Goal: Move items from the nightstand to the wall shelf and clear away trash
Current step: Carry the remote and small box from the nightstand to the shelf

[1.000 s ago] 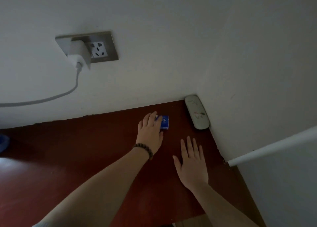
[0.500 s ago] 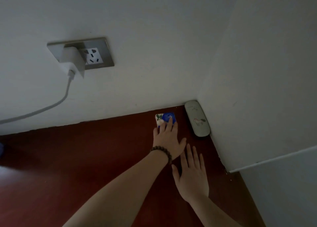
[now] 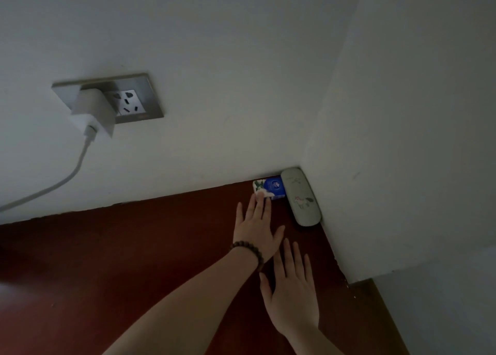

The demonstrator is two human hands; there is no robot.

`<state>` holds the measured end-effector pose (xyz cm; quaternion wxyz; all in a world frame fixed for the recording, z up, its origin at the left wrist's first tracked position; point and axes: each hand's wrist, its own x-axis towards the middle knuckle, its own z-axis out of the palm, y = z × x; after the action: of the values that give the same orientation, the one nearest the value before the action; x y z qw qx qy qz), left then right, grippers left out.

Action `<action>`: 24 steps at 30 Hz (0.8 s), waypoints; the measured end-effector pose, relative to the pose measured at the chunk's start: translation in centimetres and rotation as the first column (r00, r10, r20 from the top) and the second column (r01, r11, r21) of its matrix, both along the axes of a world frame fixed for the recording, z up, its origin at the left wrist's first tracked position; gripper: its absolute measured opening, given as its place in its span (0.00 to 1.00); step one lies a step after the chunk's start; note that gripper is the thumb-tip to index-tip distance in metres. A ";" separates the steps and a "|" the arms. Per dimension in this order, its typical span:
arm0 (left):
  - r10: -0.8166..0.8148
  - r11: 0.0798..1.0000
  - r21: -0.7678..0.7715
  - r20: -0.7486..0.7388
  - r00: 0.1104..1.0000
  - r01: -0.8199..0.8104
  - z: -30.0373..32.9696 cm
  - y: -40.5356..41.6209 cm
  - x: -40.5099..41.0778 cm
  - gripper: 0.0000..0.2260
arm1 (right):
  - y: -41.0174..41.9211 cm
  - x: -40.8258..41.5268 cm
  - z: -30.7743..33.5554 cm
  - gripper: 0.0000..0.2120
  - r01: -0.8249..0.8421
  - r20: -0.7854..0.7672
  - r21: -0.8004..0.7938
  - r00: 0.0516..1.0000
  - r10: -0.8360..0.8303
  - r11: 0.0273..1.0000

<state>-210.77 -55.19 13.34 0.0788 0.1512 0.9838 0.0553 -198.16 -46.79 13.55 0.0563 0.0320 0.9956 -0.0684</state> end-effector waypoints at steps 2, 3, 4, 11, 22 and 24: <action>0.035 0.999 -0.015 0.005 0.999 -0.034 0.3 0.7 -0.7 0.34 | 0.0 0.0 0.0 0.32 0.000 -0.004 -0.005 1.000 0.000 1.000; 0.042 0.999 -0.011 -0.014 0.999 -0.042 0.6 1.0 -1.0 0.33 | 0.1 0.0 0.0 0.32 -0.002 -0.006 -0.008 1.000 0.002 1.000; 0.041 0.999 0.008 -0.051 0.998 -0.041 0.9 1.1 -1.4 0.32 | 0.1 0.1 -0.1 0.32 -0.002 -0.004 -0.013 1.000 0.002 1.000; -0.108 0.983 0.153 0.045 0.993 0.100 1.9 -0.4 -5.8 0.31 | 0.2 0.1 -0.4 0.32 -0.009 -0.015 -0.038 1.000 0.009 0.999; -0.048 0.982 0.175 -0.153 0.987 0.075 1.1 -1.0 -1.8 0.27 | 0.2 0.1 -0.6 0.32 -0.006 -0.015 -0.022 1.000 0.006 1.000; -0.129 0.970 0.190 -0.131 0.983 0.153 0.5 -1.2 -0.9 0.26 | 0.2 0.1 -0.6 0.32 -0.009 -0.019 -0.017 1.000 0.008 1.000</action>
<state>-211.71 -56.40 13.88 0.0088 0.2308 0.9630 0.1388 -198.10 -46.56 12.95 0.0472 0.0267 0.9955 -0.0770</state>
